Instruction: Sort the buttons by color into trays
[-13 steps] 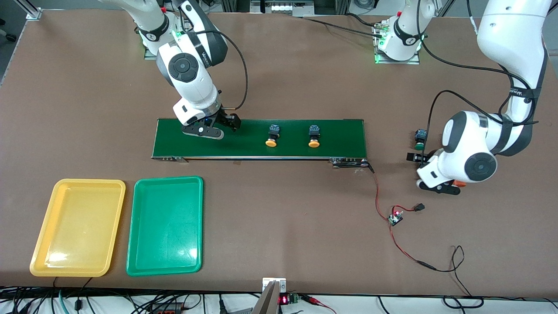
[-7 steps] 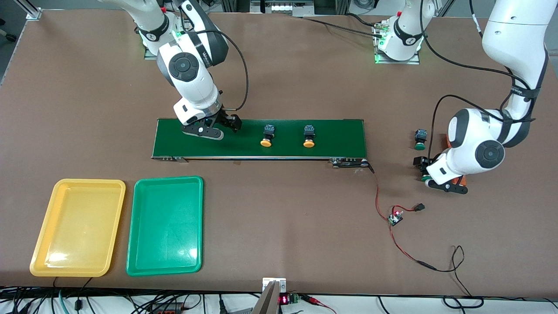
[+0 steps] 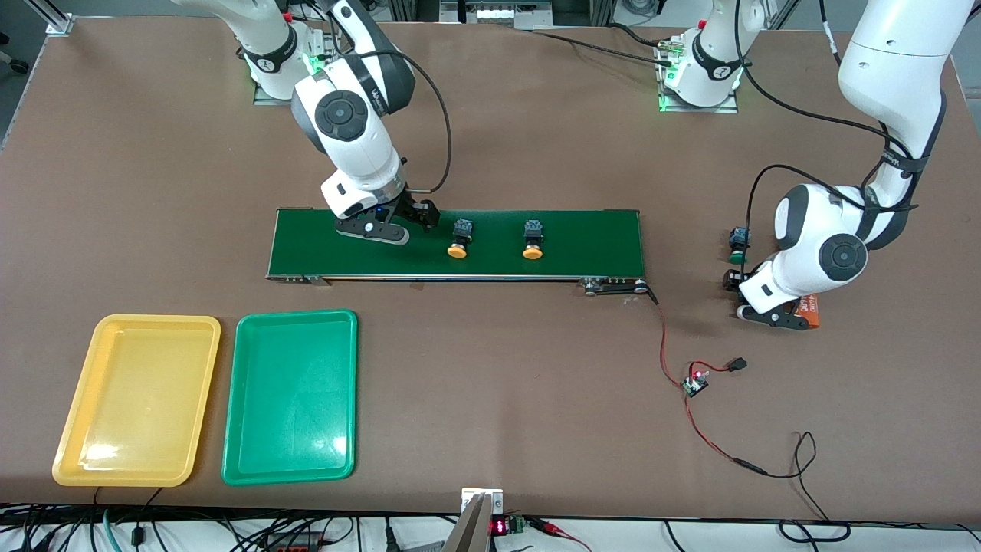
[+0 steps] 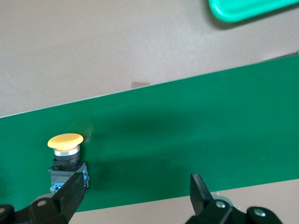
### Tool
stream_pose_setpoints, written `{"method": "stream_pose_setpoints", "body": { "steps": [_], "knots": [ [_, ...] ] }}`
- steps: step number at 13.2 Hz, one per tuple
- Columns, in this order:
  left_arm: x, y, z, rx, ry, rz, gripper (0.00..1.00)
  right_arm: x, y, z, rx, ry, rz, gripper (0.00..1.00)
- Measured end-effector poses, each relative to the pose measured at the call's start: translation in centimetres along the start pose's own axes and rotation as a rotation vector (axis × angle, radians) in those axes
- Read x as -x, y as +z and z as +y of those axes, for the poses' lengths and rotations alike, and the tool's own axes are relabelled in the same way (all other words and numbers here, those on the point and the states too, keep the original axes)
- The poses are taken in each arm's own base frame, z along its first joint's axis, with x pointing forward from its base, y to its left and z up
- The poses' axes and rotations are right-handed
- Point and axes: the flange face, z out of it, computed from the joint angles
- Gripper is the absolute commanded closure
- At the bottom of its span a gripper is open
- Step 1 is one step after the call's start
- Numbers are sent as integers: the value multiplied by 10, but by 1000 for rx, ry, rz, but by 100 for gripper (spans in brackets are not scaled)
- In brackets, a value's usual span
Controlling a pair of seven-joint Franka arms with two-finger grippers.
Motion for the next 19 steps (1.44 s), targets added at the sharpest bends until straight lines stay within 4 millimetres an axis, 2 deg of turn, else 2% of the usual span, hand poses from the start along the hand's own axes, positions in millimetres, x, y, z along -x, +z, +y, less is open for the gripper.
{"method": "stream_pose_setpoints", "body": {
  "steps": [2,3,5,7,9,10,14,15,16,18,19],
  "knots": [
    [1,-1,0,0,0,-9,78,12,17,-12,7,-26,-7,0],
    [1,-4,1,2,2,-30,78,17,24,-20,8,-43,-6,0],
    [-4,-27,12,10,15,-86,76,18,32,-28,9,-81,-6,0],
    [-17,-74,47,77,12,-137,76,13,31,-29,6,-88,0,0],
    [-23,-116,97,155,5,-169,75,10,29,-29,3,-84,4,0],
    [-24,-128,124,172,-5,-175,75,10,29,-28,3,-84,4,0],
    [-12,-137,243,186,-84,-210,76,6,31,-26,1,-77,9,0],
    [-6,-138,270,183,-91,-208,75,5,35,-27,-2,-77,12,0],
    [-1,-134,289,182,-92,-201,75,4,41,-27,-5,-76,17,2],
    [4,-113,301,189,-97,-165,72,3,56,-27,-9,-75,24,22],
    [6,-101,306,195,-101,-142,48,2,62,-27,-8,-76,25,41]
  ]
}}
